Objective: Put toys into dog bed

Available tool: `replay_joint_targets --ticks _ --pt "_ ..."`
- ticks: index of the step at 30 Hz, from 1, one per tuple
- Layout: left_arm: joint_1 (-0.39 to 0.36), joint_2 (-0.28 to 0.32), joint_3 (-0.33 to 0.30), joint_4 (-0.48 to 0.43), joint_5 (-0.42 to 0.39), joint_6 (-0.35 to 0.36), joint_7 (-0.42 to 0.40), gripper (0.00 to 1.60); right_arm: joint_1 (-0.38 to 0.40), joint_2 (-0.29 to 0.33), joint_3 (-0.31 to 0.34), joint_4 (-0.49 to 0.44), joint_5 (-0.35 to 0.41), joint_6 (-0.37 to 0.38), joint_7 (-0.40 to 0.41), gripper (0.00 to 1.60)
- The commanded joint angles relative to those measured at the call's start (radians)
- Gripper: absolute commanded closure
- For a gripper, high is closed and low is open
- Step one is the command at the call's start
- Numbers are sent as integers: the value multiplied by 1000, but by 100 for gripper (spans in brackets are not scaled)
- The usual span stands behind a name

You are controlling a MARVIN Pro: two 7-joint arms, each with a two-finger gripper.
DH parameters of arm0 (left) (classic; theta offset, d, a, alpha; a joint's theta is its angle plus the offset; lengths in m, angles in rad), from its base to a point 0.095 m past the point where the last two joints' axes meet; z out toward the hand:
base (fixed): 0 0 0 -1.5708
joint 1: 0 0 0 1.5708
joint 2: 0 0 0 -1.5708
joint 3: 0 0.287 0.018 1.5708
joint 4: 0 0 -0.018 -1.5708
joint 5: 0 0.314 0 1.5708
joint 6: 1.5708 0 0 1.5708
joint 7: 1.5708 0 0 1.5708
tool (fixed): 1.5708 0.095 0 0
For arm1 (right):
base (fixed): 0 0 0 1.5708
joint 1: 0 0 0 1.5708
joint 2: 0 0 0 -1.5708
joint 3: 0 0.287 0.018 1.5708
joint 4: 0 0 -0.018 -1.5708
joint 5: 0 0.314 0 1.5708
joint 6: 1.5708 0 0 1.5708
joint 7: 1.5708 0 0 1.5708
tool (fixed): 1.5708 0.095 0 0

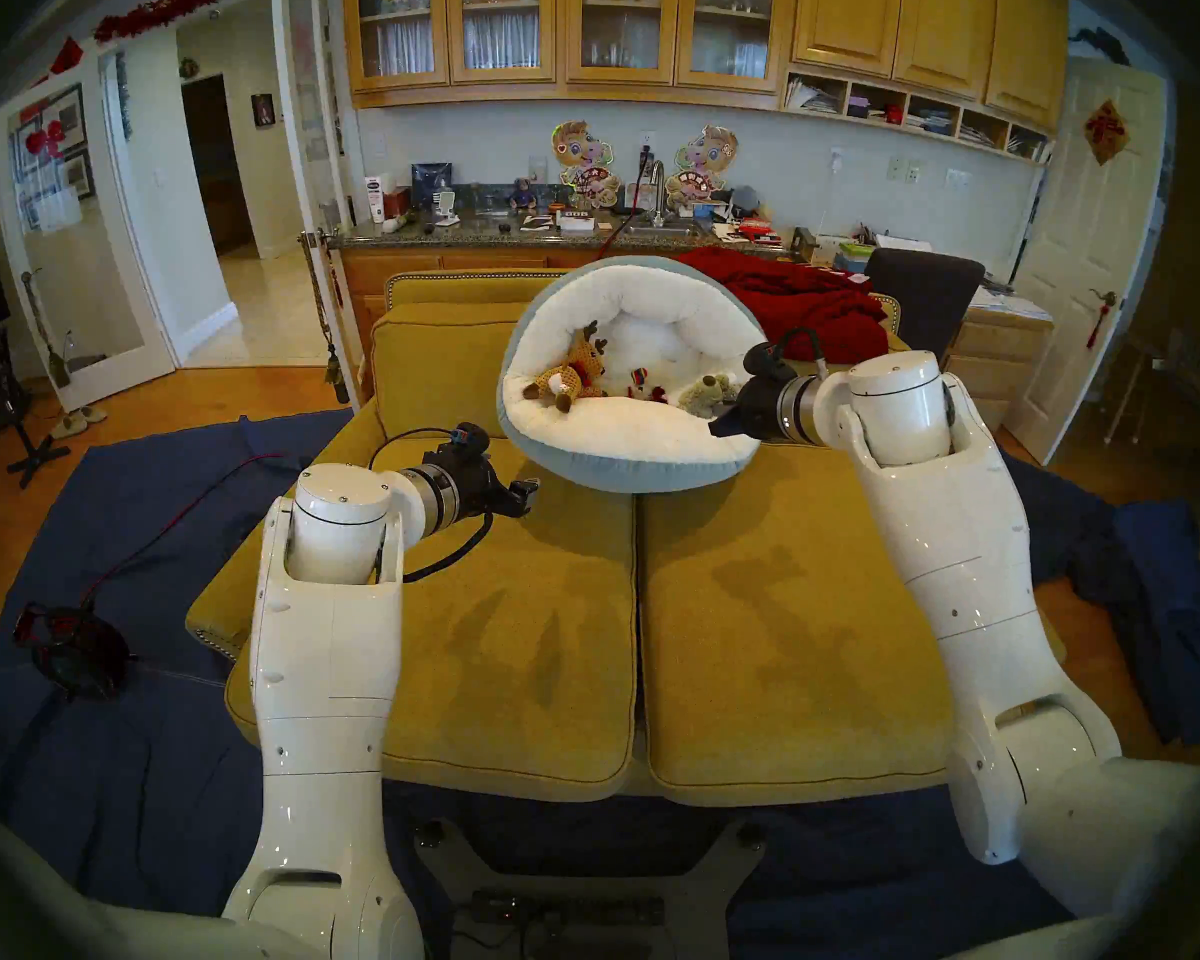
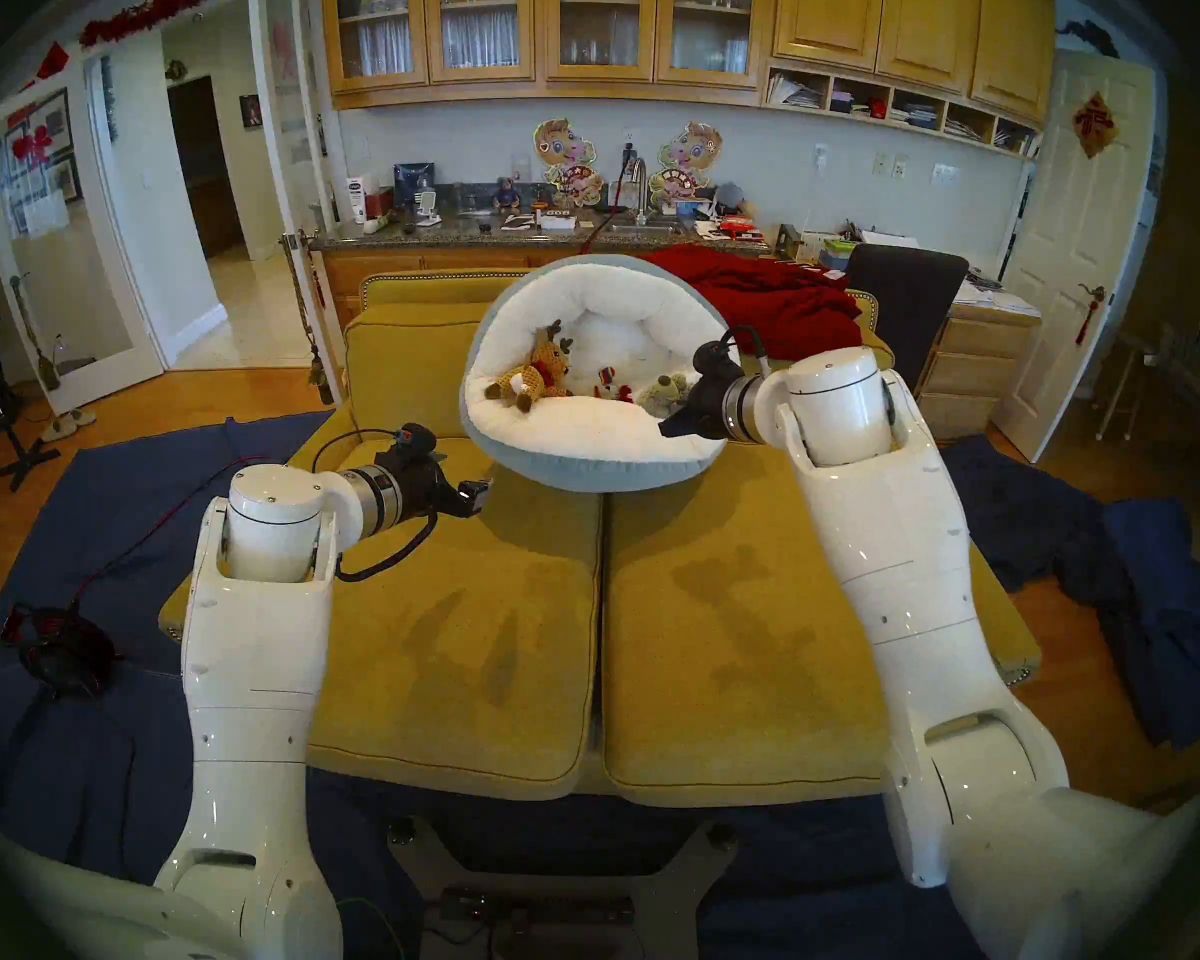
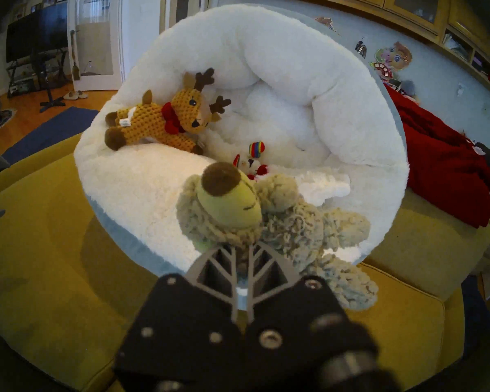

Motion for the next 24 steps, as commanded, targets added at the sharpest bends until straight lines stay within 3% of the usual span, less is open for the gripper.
replay_joint_targets --ticks 1,19,20,21,22,23,24 --pt "-35 0 0 -29 -5 -6 2 0 118 -56 0 27 -23 -22 -27 160" --pt "-36 0 0 -29 -5 -6 3 0 239 -146 -35 219 -84 -31 -58 160" --pt "-35 0 0 -29 -5 -6 3 0 219 -153 -30 208 -87 -40 -63 160" --pt "-35 0 0 -29 -5 -6 3 0 250 -157 -40 237 -90 -34 -62 160" --pt "-35 0 0 -29 -5 -6 3 0 222 -163 -32 218 -92 -44 -67 160" --pt "-35 0 0 -29 -5 -6 3 0 263 -166 -45 253 -95 -37 -63 160" --pt "-35 0 0 -29 -5 -6 3 0 242 -171 -39 240 -98 -45 -68 160"
